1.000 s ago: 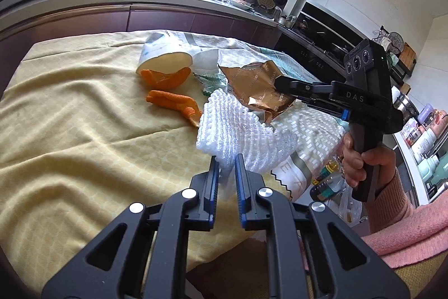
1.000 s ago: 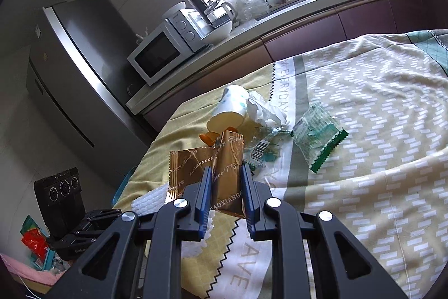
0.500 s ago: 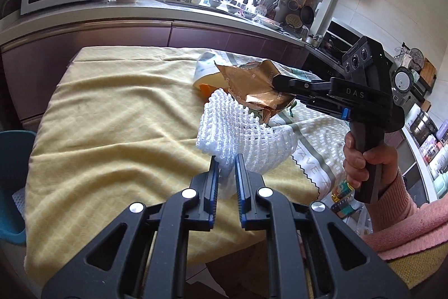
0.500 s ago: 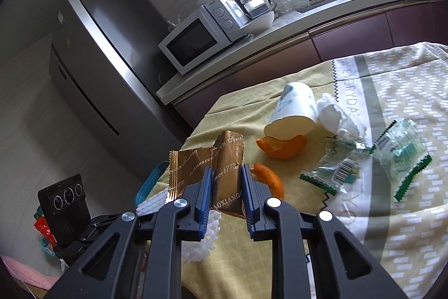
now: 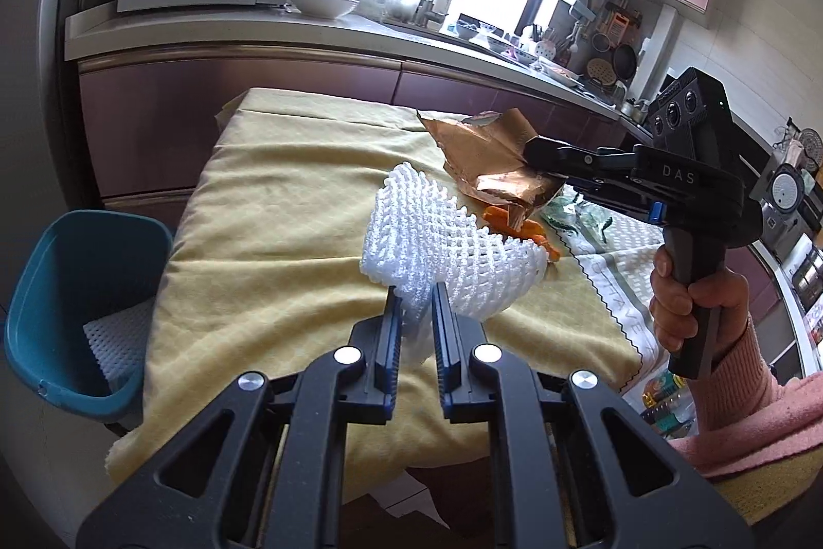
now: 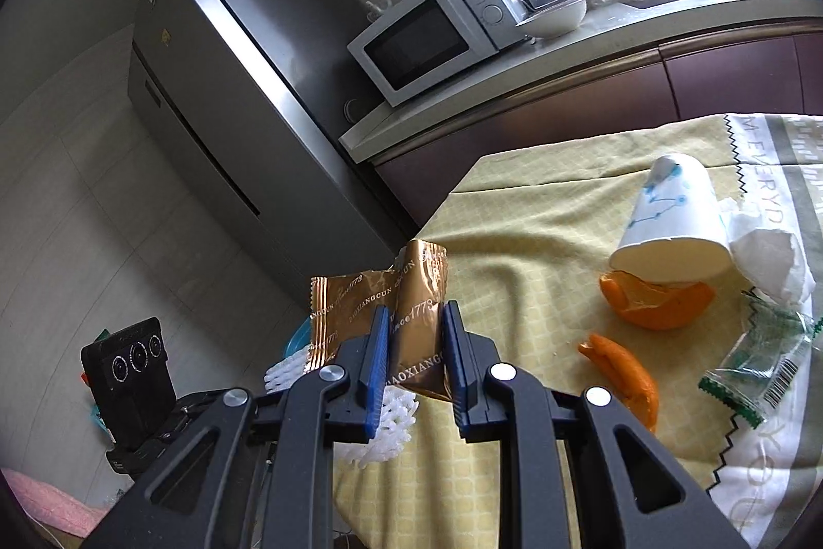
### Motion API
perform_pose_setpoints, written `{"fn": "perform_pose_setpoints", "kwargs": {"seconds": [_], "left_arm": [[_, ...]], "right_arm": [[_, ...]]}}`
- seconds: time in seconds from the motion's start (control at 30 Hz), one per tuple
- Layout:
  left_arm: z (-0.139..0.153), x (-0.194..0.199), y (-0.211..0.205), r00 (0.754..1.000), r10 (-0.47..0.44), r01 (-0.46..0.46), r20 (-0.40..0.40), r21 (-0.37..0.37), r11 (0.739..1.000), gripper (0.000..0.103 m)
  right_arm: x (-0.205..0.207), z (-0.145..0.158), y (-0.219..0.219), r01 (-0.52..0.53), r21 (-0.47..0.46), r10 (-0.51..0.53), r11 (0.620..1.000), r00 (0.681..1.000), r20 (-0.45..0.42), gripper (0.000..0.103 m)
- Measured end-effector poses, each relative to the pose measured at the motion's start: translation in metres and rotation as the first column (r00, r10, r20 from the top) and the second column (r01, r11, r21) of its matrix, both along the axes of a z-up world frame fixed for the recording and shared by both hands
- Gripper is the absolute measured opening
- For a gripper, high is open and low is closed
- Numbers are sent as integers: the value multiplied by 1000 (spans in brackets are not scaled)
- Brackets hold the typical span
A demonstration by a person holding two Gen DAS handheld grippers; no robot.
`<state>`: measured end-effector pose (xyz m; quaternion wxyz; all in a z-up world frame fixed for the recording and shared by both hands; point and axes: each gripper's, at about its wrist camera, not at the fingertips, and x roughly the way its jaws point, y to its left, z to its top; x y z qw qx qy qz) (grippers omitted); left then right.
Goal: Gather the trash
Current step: 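Carry the foam net and gold wrapper over the teal bin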
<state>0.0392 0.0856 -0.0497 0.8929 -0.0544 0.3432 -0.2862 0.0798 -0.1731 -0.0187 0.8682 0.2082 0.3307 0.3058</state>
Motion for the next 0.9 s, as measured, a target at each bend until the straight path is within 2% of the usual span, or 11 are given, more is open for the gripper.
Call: {"fn": "perform_pose_setpoints", "kwargs": {"seconds": [0.4,0.67,0.9], "left_arm": [[5,2,68,981,193,-193,15,2,981,12],[6,0,113,951,310,-310,15,-3,951,12],[-3,4,145,922,387,-387,-16,-6,922,12]], "right_arm": [[33,11,57,-125,-18,125,992,992,5,20],[49,16,93,-202,-35,202,979,979,9,20],[60,15,121,-249,-41,249,968,968,-2,20]]}}
